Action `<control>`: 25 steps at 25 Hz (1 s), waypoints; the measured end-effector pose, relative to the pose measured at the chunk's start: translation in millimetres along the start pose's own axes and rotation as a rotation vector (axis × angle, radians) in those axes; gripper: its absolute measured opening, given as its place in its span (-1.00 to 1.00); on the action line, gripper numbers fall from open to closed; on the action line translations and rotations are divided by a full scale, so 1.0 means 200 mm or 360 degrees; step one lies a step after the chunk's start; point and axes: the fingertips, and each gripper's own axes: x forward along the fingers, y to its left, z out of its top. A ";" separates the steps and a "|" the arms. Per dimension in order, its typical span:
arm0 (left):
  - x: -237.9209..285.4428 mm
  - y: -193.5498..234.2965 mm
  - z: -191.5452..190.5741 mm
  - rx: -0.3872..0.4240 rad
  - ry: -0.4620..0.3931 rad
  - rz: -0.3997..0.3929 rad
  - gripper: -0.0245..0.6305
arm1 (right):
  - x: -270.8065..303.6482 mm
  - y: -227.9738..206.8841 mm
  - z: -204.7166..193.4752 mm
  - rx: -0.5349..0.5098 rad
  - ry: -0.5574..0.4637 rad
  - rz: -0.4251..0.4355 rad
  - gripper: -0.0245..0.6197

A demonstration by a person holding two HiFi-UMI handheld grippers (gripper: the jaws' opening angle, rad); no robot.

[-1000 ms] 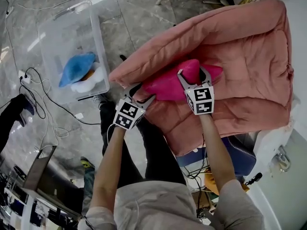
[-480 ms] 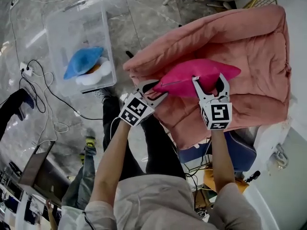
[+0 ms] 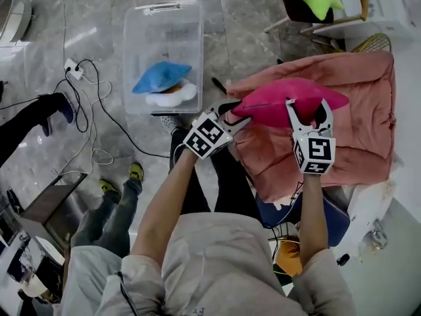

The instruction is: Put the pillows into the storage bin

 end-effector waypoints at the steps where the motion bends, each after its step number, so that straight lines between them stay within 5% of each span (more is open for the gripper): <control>1: -0.08 0.02 0.02 -0.0002 -0.0014 0.0020 -0.34 | 0.00 0.05 0.07 -0.0022 -0.0014 0.0016 0.07; 8: -0.71 0.30 0.12 -0.0078 -0.0217 0.0303 -0.34 | 0.18 0.55 0.62 -0.0156 -0.0123 0.0254 0.07; 14: -1.28 0.54 0.01 -0.0189 -0.0279 0.0533 -0.34 | 0.41 1.12 0.93 -0.0239 -0.0115 0.0496 0.07; 25: -2.13 0.84 -0.24 -0.0296 -0.0353 0.0922 -0.34 | 0.76 1.96 1.09 -0.0087 0.0258 0.0976 0.04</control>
